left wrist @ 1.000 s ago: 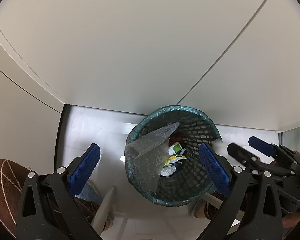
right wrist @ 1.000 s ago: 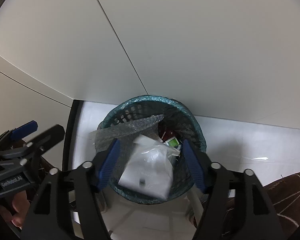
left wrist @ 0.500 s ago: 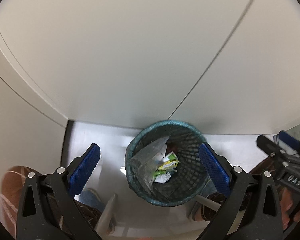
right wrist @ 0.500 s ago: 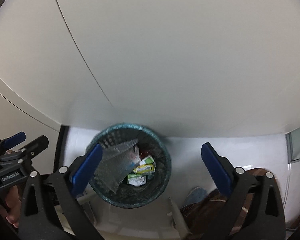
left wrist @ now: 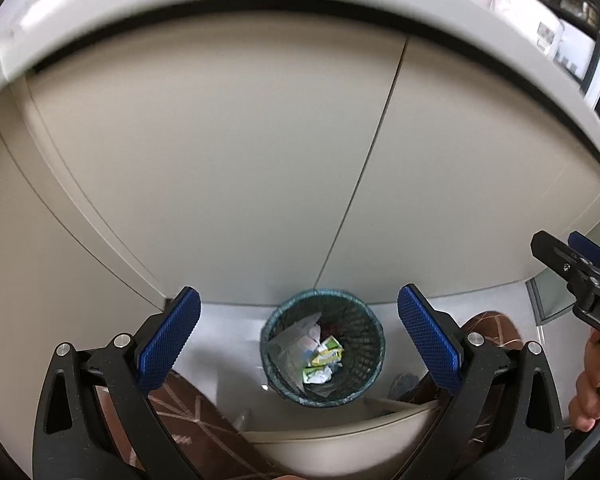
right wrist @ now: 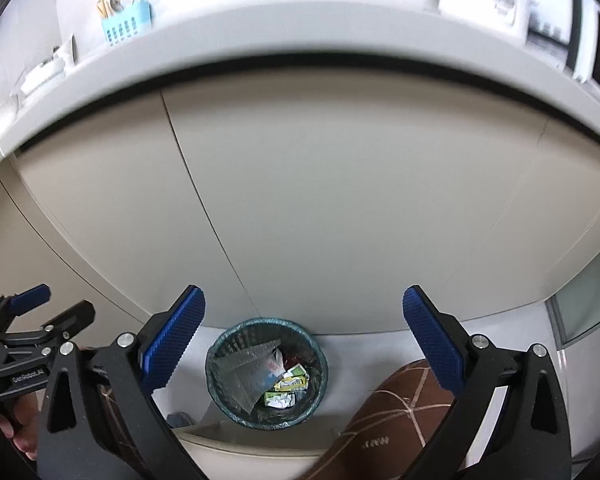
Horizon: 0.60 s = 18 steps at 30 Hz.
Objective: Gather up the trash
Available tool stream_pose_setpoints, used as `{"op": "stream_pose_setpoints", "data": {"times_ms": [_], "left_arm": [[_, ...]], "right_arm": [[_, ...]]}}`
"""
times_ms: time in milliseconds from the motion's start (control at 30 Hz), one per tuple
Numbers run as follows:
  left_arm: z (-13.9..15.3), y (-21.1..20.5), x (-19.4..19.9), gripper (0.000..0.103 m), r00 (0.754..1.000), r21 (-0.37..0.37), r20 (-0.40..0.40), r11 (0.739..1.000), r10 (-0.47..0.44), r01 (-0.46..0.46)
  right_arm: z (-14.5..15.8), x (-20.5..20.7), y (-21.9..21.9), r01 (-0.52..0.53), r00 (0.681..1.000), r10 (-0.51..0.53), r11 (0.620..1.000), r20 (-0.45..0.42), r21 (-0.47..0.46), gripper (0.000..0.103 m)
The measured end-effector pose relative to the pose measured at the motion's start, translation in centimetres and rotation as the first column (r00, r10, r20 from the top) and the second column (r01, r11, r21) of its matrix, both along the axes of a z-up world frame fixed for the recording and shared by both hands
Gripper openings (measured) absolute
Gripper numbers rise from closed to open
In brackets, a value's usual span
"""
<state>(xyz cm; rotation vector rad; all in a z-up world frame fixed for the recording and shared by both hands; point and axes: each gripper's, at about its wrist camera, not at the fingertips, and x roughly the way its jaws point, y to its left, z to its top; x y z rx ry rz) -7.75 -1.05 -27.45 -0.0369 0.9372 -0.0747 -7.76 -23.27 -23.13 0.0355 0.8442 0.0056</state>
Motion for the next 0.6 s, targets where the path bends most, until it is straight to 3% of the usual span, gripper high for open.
{"op": "stream_pose_setpoints", "data": {"times_ms": [267,600], "left_arm": [[7.9,0.2,-3.1,0.097,0.994,0.002,0.106,1.000,0.014,-0.014],[12.2,0.0,-4.6,0.097,0.987,0.003,0.161,1.000,0.014,-0.015]], "right_arm": [[7.8,-3.9,0.3,0.029,0.996,-0.027,0.999,0.088,-0.028,0.095],[12.3,-5.9,0.4,0.050,0.989,-0.050,0.999,0.141,0.000,0.095]]}}
